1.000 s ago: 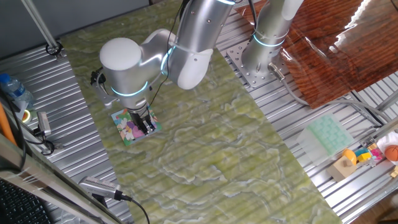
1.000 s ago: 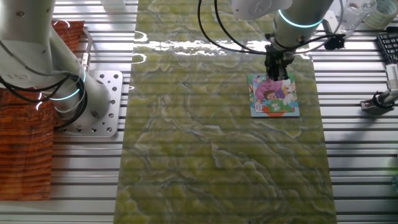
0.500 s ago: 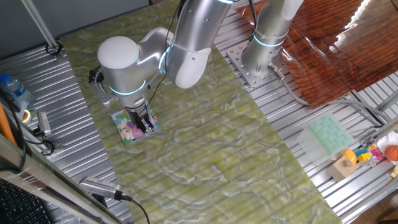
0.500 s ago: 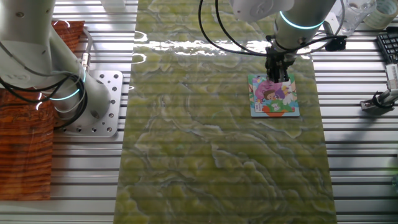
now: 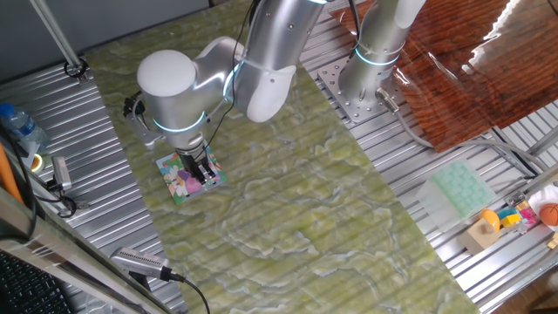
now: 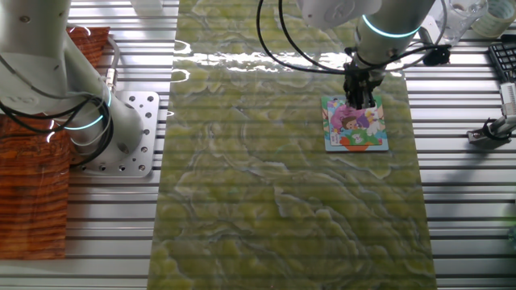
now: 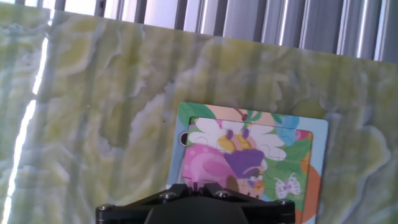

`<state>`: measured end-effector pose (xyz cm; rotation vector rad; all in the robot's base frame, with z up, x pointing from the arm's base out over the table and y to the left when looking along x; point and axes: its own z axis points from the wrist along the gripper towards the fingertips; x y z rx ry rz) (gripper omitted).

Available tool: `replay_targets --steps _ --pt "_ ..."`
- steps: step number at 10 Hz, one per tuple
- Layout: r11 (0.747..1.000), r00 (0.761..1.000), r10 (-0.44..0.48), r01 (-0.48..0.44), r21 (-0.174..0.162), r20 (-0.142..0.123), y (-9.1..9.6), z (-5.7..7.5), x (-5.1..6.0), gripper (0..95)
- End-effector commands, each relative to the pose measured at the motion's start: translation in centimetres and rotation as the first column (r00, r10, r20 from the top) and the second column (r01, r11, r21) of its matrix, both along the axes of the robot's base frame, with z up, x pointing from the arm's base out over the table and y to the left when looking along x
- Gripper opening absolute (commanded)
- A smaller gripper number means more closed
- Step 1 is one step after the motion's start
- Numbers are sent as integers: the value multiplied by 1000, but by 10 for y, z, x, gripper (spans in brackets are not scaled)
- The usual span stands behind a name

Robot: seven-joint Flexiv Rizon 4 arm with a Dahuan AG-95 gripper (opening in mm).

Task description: Assemble one piece of a puzzle

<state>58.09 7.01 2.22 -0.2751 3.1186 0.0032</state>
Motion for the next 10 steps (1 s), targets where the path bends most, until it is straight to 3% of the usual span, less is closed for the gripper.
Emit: replay_targets --steps 1,10 --pt "1000 1000 3 -3 2 4 -1 -2 1 0" --pt "999 1000 31 -31 7 3 -7 -9 1 0"
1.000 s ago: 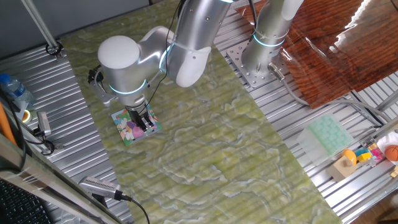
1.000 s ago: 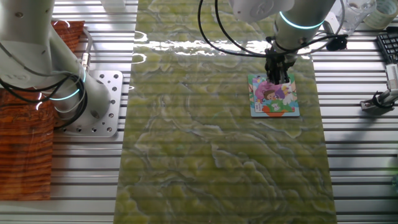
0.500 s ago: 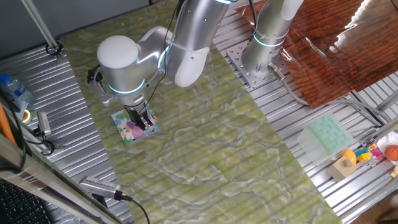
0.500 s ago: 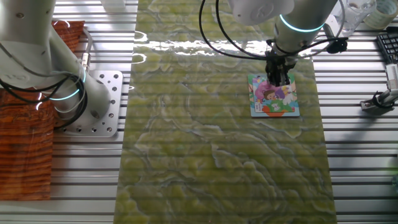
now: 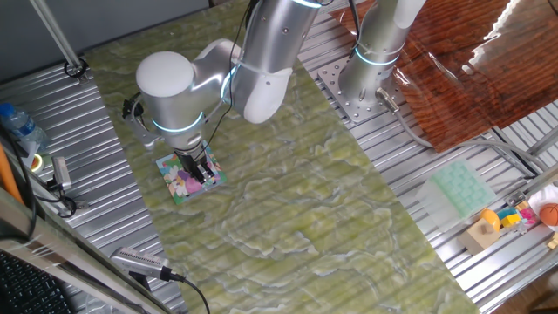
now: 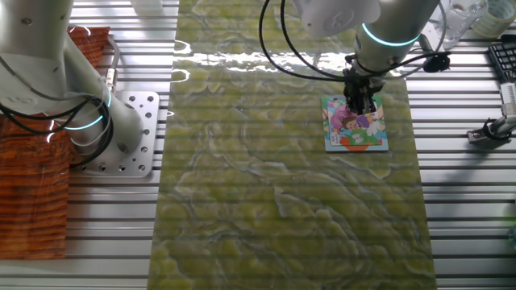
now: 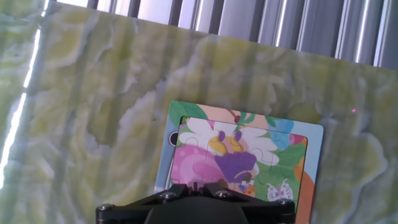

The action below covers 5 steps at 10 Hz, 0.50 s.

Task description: Assemble one piece of a puzzle

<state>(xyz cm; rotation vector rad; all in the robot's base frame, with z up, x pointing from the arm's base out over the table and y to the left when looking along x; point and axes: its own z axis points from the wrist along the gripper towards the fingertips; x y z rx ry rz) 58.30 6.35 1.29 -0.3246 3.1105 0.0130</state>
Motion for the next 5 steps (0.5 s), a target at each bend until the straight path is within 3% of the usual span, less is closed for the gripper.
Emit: replay_targets --steps 1,4,5 --pt "1000 1000 -1 1 2 1 0 0 -1 0" --pt "1000 1000 -5 5 4 -6 0 6 -1 0" --pt "1000 1000 -4 4 11 -17 1 16 -1 0"
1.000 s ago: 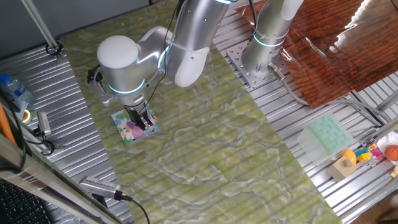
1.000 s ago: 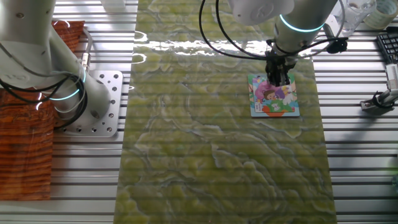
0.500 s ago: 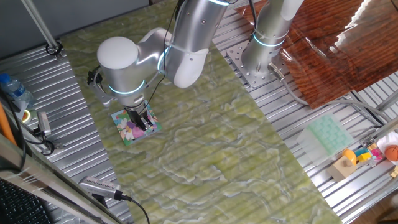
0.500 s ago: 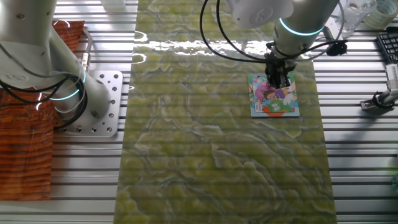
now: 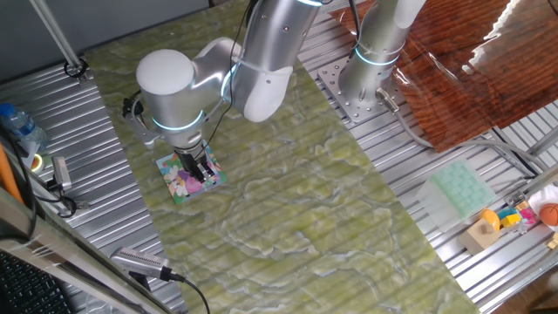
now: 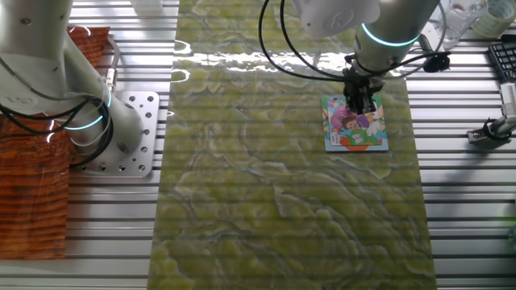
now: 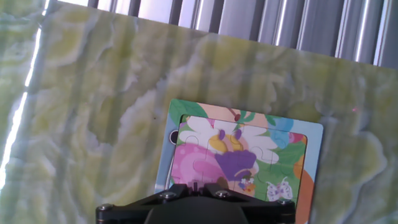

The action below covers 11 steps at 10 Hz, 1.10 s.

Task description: Assemble one piece of a puzzle

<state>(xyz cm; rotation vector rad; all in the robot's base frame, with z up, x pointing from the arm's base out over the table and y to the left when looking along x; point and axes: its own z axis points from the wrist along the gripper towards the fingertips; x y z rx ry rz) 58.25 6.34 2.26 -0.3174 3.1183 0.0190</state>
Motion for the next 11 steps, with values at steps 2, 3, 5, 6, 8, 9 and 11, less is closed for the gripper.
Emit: replay_targets --steps 2,3,5,6,8,9,11 --pt "1000 1000 -18 19 6 -20 3 21 -2 0" --pt "1000 999 -28 28 -1 -33 3 29 -5 0" --pt "997 996 -74 74 -5 -48 5 47 -13 0" --pt "993 993 -118 118 11 -11 5 54 -16 0" --pt "986 987 -161 160 39 28 6 60 -19 0" --pt "983 983 -182 181 44 29 6 61 -20 0" --pt "980 980 -196 194 42 44 5 60 -21 0"
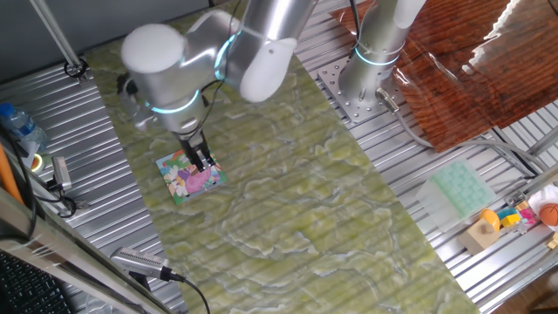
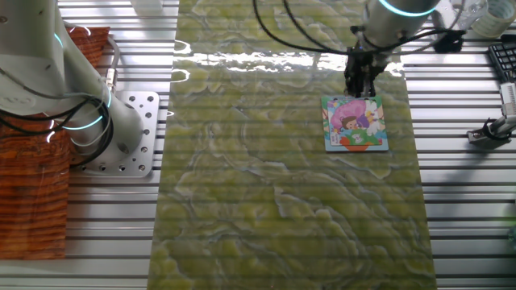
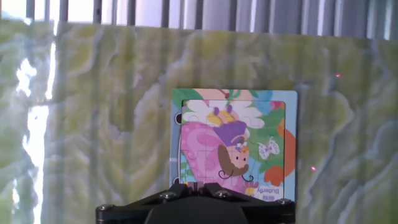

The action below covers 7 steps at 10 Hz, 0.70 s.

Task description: Assemble one piece of a puzzle

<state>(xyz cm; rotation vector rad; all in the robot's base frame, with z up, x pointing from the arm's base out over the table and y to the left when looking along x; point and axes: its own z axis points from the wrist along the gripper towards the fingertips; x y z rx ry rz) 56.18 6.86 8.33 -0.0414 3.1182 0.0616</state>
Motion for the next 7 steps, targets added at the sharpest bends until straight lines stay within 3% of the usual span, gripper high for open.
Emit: replay_targets --steps 1,7 --pt "1000 999 -20 20 6 41 0 -1 0 0" --pt "1000 999 16 -16 5 37 -2 -2 -3 0"
